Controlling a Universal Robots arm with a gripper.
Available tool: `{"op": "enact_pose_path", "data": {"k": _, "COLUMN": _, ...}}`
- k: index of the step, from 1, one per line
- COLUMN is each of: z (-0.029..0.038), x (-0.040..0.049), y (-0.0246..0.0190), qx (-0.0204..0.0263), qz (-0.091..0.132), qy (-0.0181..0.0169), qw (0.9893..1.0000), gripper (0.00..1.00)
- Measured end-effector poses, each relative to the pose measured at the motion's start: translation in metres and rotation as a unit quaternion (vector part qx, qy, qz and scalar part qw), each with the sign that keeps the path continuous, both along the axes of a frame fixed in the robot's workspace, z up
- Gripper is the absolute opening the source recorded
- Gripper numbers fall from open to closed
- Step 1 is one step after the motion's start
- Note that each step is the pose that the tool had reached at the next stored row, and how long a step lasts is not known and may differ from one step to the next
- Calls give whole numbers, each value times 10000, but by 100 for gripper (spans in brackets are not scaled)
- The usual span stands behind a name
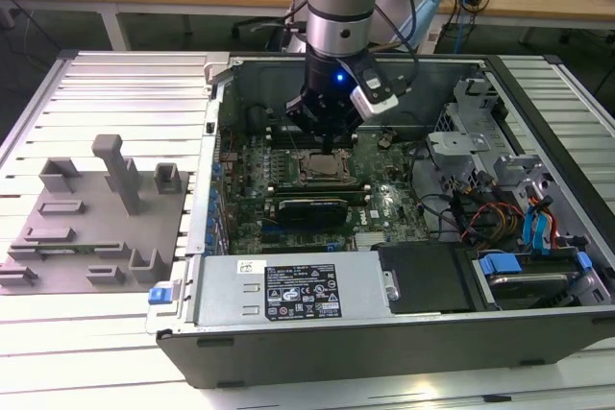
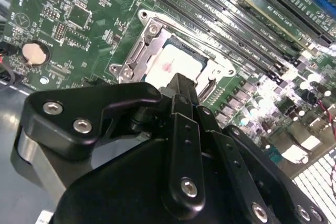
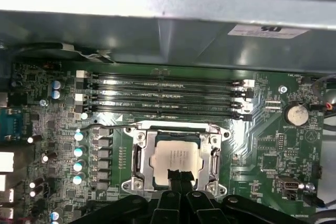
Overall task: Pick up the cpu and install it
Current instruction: 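Close the cpu cover, then install the first cpu locking lever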
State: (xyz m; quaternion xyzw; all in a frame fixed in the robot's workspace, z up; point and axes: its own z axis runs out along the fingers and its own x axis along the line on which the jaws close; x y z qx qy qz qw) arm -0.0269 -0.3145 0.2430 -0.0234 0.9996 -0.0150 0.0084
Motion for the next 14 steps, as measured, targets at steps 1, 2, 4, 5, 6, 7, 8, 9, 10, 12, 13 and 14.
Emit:
{"op": "enact_pose_path", "data": {"k": 1, "z": 14, "x": 0, "y": 0, "qx": 0, "qz": 0, "qy": 0, "qw": 10000, "gripper": 11}}
{"op": "enact_pose_path", "data": {"k": 2, "z": 22, "x": 0, "y": 0, "qx": 1, "qz": 0, "qy": 0, "qw": 10000, "gripper": 11}}
{"op": "enact_pose_path", "data": {"k": 4, "z": 35, "x": 0, "y": 0, "qx": 0, "qz": 0, "qy": 0, "qw": 10000, "gripper": 11}}
{"op": "enact_pose_path", "data": {"k": 5, "z": 36, "x": 1, "y": 0, "qx": 1, "qz": 0, "qy": -1, "qw": 10000, "gripper": 11}}
{"op": "enact_pose_path", "data": {"k": 6, "z": 39, "x": 0, "y": 0, "qx": 0, "qz": 0, "qy": 0, "qw": 10000, "gripper": 11}}
{"op": "enact_pose_path", "data": {"k": 7, "z": 42, "x": 0, "y": 0, "qx": 1, "qz": 0, "qy": 0, "qw": 10000, "gripper": 11}}
{"op": "enact_pose_path", "data": {"k": 8, "z": 42, "x": 0, "y": 0, "qx": 0, "qz": 1, "qy": 0, "qw": 10000, "gripper": 11}}
{"op": "enact_pose_path", "data": {"k": 9, "z": 43, "x": 0, "y": 0, "qx": 1, "qz": 0, "qy": 0, "qw": 10000, "gripper": 11}}
{"op": "enact_pose_path", "data": {"k": 10, "z": 43, "x": 0, "y": 0, "qx": 0, "qz": 0, "qy": 0, "qw": 10000, "gripper": 11}}
{"op": "enact_pose_path", "data": {"k": 12, "z": 44, "x": 0, "y": 0, "qx": 0, "qz": 0, "qy": 0, "qw": 10000, "gripper": 11}}
{"op": "enact_pose_path", "data": {"k": 13, "z": 44, "x": 0, "y": 0, "qx": 0, "qz": 0, "qy": 0, "qw": 10000, "gripper": 11}}
{"op": "enact_pose_path", "data": {"k": 14, "z": 44, "x": 0, "y": 0, "qx": 0, "qz": 0, "qy": 0, "qw": 10000, "gripper": 11}}
